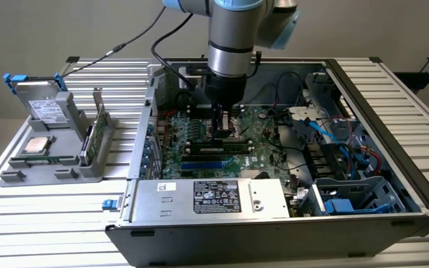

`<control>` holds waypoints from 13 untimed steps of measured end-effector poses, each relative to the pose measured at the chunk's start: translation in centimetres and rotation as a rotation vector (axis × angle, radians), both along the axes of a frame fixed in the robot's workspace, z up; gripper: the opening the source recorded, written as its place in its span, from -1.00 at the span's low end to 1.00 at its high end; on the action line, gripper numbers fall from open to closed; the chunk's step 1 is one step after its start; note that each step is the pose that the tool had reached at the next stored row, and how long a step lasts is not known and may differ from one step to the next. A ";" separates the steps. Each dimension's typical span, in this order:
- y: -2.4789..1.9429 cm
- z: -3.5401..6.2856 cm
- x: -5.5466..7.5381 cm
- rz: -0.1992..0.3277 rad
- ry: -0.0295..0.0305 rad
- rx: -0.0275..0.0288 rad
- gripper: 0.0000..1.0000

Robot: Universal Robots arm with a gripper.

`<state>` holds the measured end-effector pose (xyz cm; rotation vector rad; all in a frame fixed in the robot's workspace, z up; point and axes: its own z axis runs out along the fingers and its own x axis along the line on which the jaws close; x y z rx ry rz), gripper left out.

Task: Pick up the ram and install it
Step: 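Press down the ram until it locks into place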

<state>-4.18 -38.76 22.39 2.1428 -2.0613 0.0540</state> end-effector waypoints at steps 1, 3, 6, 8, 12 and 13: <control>0.02 -0.04 0.0 0.000 -0.0001 0.0001 -0.80; 0.06 -0.06 0.0 0.000 0.0000 -0.0001 -0.80; 0.06 -0.06 0.0 0.000 -0.0001 0.0001 -0.80; 0.07 -0.04 0.0 -0.001 -0.0002 0.0004 -0.80; 0.07 0.03 0.0 -0.001 -0.0001 0.0004 -0.80; 0.07 0.10 0.0 -0.001 -0.0005 0.0008 -0.80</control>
